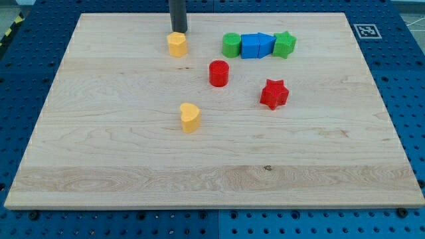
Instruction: Move the yellow hexagon to the center
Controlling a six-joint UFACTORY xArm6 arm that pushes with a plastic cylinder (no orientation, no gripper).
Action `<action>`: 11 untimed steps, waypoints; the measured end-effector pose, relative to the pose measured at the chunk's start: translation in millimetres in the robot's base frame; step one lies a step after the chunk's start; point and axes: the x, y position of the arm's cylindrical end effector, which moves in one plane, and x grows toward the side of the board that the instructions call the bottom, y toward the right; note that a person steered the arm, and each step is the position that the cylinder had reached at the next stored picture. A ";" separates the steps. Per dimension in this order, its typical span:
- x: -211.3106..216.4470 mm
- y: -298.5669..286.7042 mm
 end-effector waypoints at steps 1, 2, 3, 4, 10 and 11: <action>3.8 -1.3; 17.2 -2.8; 38.3 -2.8; 63.4 -2.8; 116.9 19.4; 129.7 35.8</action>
